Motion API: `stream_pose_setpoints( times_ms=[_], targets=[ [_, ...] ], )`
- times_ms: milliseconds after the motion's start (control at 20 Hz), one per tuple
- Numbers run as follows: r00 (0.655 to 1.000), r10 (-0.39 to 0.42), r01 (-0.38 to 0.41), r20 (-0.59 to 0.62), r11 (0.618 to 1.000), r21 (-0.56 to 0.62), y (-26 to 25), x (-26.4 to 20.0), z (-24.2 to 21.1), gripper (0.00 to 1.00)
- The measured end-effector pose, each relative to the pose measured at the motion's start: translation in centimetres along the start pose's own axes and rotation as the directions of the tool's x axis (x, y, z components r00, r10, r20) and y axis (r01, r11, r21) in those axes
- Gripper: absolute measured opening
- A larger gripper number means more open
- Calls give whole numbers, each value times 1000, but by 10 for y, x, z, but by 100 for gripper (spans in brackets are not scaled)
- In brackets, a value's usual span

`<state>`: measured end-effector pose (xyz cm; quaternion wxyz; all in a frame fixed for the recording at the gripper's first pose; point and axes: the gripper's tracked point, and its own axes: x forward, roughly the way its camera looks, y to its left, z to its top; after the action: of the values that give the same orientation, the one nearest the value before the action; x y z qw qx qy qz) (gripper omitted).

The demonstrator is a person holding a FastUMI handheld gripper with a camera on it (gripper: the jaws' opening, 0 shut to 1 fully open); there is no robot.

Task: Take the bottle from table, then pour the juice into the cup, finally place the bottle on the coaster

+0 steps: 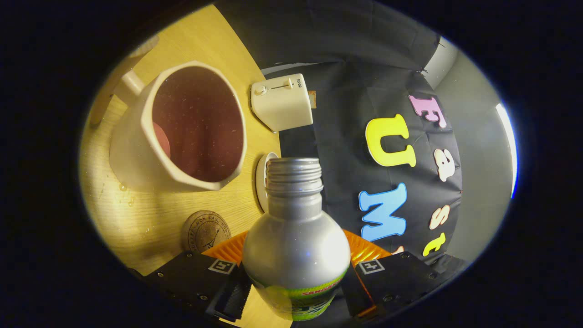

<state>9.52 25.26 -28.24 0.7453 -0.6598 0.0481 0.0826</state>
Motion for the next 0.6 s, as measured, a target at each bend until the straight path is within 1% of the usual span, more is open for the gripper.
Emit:
stream_pose_setpoints(
  times_ms=[300, 450, 600],
  targets=[
    [999, -27, 30, 26, 994, -106, -9, 0, 5, 82],
    [999, -31, 36, 35, 989, -142, -11, -1, 5, 82],
    [997, -56, 66, 57, 980, -190, -19, -2, 9, 82]
  ],
)
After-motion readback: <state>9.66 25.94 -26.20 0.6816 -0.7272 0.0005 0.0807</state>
